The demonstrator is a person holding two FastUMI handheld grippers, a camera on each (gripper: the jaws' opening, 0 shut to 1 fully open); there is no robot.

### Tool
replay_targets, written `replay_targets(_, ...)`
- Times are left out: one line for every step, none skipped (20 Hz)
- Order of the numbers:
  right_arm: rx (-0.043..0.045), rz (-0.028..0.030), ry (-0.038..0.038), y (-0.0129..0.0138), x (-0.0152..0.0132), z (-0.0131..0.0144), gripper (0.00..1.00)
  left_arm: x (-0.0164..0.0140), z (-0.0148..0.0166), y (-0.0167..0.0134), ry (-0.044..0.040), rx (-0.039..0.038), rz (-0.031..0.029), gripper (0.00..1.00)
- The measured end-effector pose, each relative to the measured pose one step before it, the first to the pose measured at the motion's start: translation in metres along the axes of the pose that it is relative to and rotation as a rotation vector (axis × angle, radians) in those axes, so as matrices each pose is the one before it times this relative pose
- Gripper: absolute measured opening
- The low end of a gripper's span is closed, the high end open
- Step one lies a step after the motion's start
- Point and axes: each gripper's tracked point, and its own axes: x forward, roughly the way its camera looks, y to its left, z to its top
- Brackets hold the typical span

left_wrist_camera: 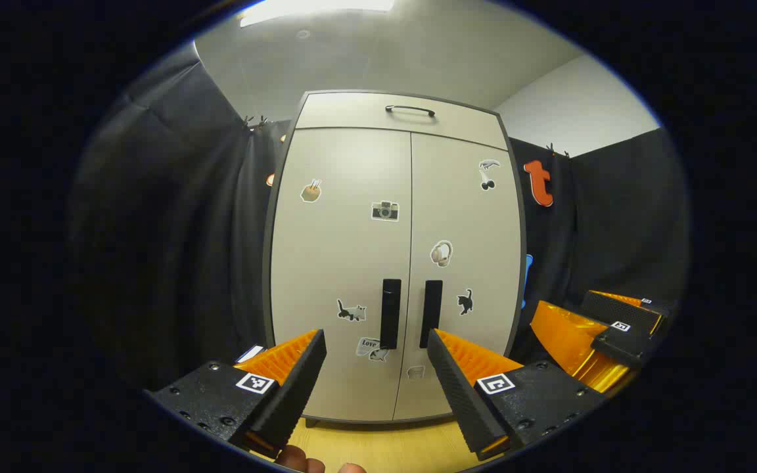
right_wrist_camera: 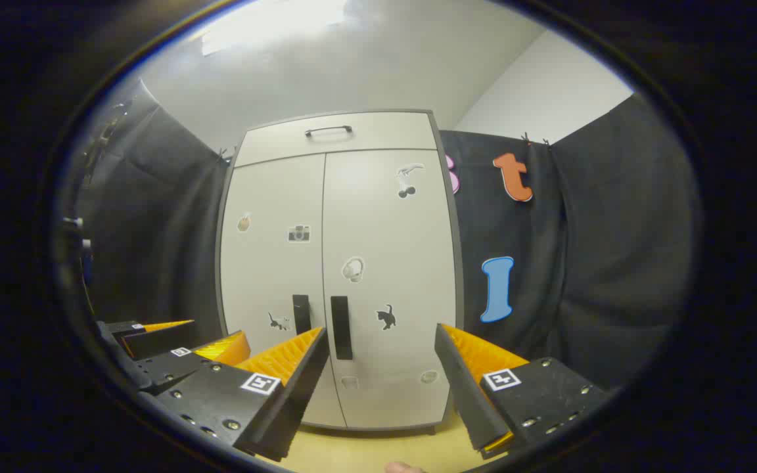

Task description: Open the right door of the double-door shoe cabinet with the right hand, and open the left door with the left hand.

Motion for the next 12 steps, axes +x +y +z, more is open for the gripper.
replay_targets(0.00016, 0.00406, 0.00136, 0.00211, 0.002, -0.00069, 0.96, -0.00043, 0.0017, 0.00164, -0.00385, -0.0054, 0.00416, 0.96)
replay_targets(0.00057, 0.00512, 0.00023, 0.00257, 0.00078, -0.00006, 0.96, -0.00032, 0.0006, 0.00179, -0.00274, -0.00327, 0.00435, 0.96)
replay_targets(-0.00048, 0.00551, 0.00001, 0.0024, 0.00129, -0.00018, 0.96, 0.00023, 0.00065, 0.00172, -0.00281, -0.00165, 0.00562, 0.96)
replay_targets(-0.00157, 0.00458, 0.00043, 0.00225, 0.00047, 0.0001, 0.94, 0.00096, 0.0005, 0.00245, 0.0014, 0.00145, 0.00599, 0.96)
replay_targets(-0.00216, 0.00357, -0.00023, 0.0014, 0.00144, -0.00015, 0.93, -0.0002, -0.00045, 0.00213, 0.00151, 0.0032, 0.00669, 0.96)
replay_targets(-0.00167, 0.00244, 0.00068, 0.00169, 0.00042, -0.0002, 0.93, -0.00015, -0.00079, 0.00254, 0.00178, 0.00148, 0.00639, 0.96)
replay_targets(-0.0016, 0.00269, -0.00142, 0.00098, 0.00223, -0.00083, 0.96, 0.00052, 0.00063, 0.00195, -0.00043, -0.001, 0.00572, 0.96)
replay_targets(-0.00118, 0.00293, 0.00076, 0.001, 0.00133, -0.00016, 0.96, 0.001, 0.0001, 0.00164, 0.00017, -0.00417, 0.0049, 0.96)
replay_targets(-0.00073, 0.00294, 0.00159, 0.00105, 0.00072, -0.00059, 0.94, 0.00136, -0.00004, 0.00134, 0.00178, -0.00433, 0.00243, 0.96)
replay_targets(0.00045, 0.00056, 0.00581, 0.00073, 0.0018, -0.00132, 0.94, 0.00015, -0.00128, 0.00115, 0.00139, -0.00307, 0.00313, 0.96)
replay_targets(0.00236, 0.00186, 0.00472, 0.00056, 0.00206, -0.0011, 0.96, 0.00022, 0.00016, 0.00166, 0.0018, -0.00048, 0.00536, 0.96)
replay_targets(0.00232, 0.00237, 0.00557, 0.00045, 0.00219, -0.00096, 0.94, 0.00111, 0.0002, 0.0018, 0.00016, 0.00056, 0.00539, 0.96)
